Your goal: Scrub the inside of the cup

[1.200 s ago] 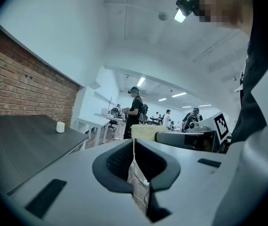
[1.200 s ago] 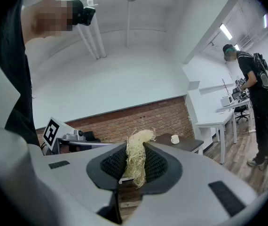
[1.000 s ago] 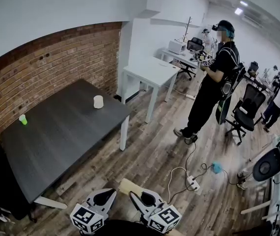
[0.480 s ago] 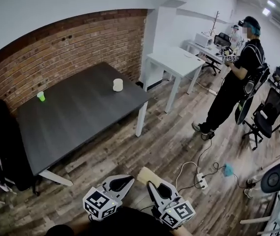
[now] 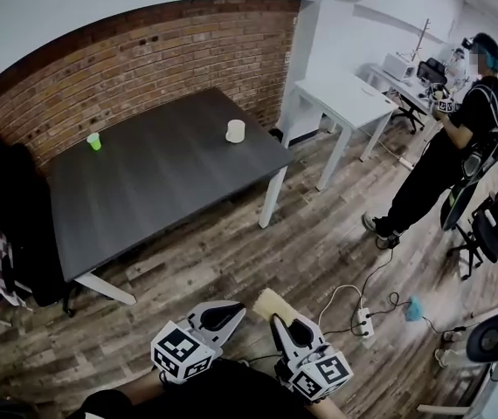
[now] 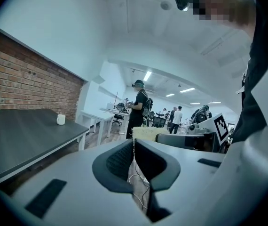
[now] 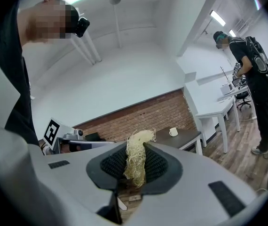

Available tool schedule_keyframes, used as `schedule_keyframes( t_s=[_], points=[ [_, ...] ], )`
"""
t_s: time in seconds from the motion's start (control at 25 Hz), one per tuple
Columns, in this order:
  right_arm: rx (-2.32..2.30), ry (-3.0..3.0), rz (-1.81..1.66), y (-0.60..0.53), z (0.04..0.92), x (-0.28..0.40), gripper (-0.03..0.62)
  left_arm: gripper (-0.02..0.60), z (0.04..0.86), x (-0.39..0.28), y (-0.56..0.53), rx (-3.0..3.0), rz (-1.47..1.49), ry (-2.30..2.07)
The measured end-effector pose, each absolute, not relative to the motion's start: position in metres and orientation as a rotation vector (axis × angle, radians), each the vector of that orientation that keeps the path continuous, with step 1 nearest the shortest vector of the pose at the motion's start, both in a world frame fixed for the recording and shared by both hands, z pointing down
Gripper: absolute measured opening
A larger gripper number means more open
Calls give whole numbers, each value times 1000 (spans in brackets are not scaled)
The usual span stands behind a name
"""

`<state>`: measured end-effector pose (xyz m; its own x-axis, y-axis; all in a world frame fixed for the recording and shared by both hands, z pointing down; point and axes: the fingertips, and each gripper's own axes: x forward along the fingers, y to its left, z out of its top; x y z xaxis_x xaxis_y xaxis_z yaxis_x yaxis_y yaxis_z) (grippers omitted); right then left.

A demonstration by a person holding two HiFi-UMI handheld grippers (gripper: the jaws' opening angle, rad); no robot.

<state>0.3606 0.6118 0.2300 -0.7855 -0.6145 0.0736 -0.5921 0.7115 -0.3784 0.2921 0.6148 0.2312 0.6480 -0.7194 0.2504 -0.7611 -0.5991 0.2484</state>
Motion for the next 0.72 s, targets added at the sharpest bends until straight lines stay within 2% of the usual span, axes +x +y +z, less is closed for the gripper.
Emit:
schedule_keyframes(
  t_s=[0.44, 0.72],
  points=[
    [-1100, 2878, -620, 508, 242, 305, 83, 23, 240, 239, 508, 2546, 139, -1083],
    [-1211, 2900, -590, 419, 232, 235, 83, 23, 233, 175, 413, 2564, 107, -972]
  ],
)
